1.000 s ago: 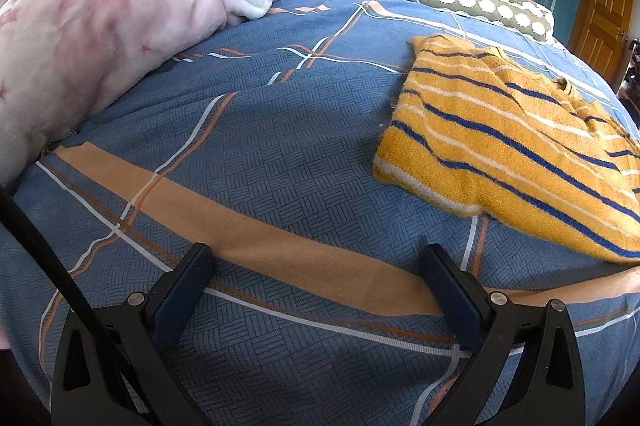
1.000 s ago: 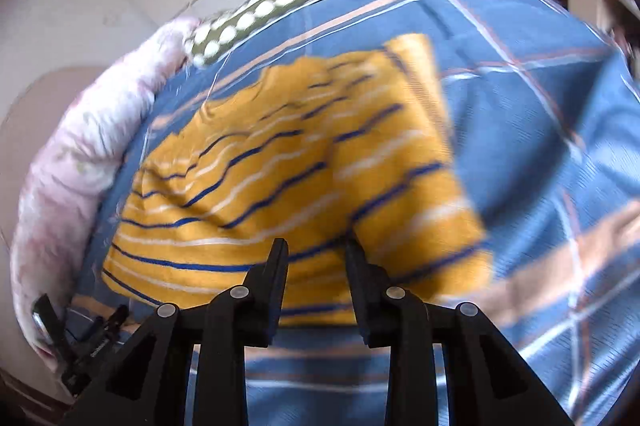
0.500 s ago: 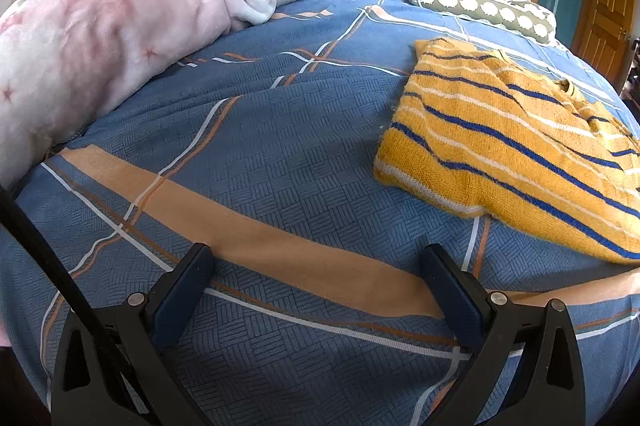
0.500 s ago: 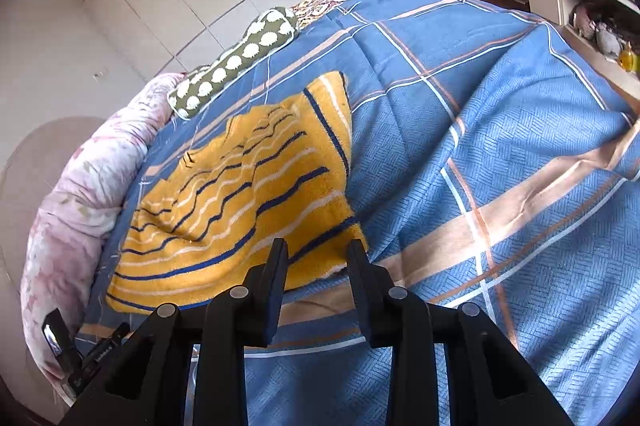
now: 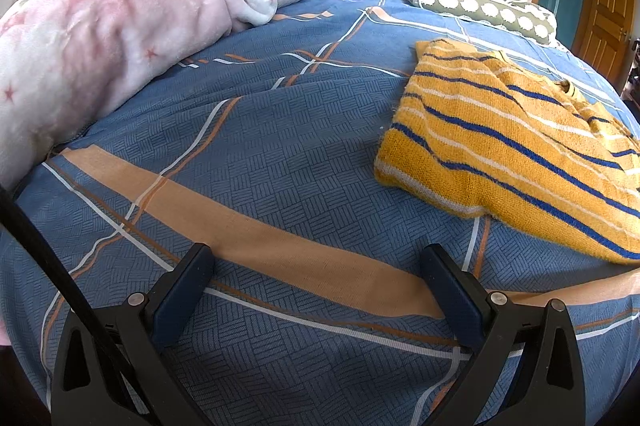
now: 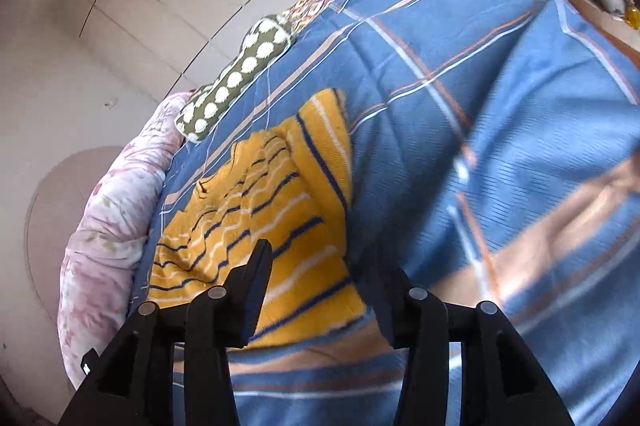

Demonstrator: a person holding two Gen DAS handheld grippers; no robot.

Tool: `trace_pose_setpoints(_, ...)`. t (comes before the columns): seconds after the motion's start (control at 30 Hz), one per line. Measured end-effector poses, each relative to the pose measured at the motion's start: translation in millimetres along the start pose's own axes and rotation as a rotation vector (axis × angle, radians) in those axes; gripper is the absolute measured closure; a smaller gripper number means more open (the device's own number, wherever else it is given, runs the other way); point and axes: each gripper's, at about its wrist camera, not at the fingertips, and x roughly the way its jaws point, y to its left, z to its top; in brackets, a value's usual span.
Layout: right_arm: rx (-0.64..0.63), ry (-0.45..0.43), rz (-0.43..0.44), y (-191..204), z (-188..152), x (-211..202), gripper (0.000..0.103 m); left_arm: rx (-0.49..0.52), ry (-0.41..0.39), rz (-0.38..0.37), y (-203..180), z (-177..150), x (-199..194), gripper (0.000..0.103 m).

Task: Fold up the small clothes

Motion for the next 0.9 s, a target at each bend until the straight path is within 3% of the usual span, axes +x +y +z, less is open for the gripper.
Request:
trace_pose_setpoints(0.23, -0.024, -0.006, -0.096, 0, 14, 30, 0.049, -0.002, 0.000, -0.005, 0, 0, -1, 0.000)
trace_pose_setpoints(0.37, 0.081, 0.028, 0.002, -14, 10, 39, 0.047, -0.002, 0.001, -0.005, 0, 0, -1, 0.000)
trace_pose_setpoints(0.47, 0.088, 0.074, 0.086, -9, 3, 39, 0.046, -0.002, 0.001, -0.004, 0, 0, -1, 0.000)
trace_pose_setpoints(0.6, 0.030, 0.081, 0.044, 1, -6, 42, 0.047, -0.003, 0.001, -0.005, 0, 0, -1, 0.000)
trace_pose_setpoints(0.67, 0.043, 0.085, 0.034, 0, -5, 43, 0.055, -0.003, 0.001, -0.007, 0, 0, -2, 0.000)
trace_pose_setpoints(0.7, 0.056, 0.090, 0.031, 1, -4, 42, 0.070, -0.004, 0.001, -0.007, 0, 0, -1, 0.000)
trace_pose_setpoints(0.73, 0.065, 0.090, 0.023, 2, -2, 40, 0.077, -0.004, 0.002, -0.008, 0, 0, -1, 0.000)
trace_pose_setpoints(0.8, 0.045, 0.083, -0.015, 15, 5, 32, 0.085, -0.002, 0.007, -0.011, 0, 1, 0, 0.000)
trace_pose_setpoints(0.9, -0.025, 0.068, -0.071, 45, 13, 20, 0.088, -0.015, -0.045, -0.008, 3, 2, -14, 0.006)
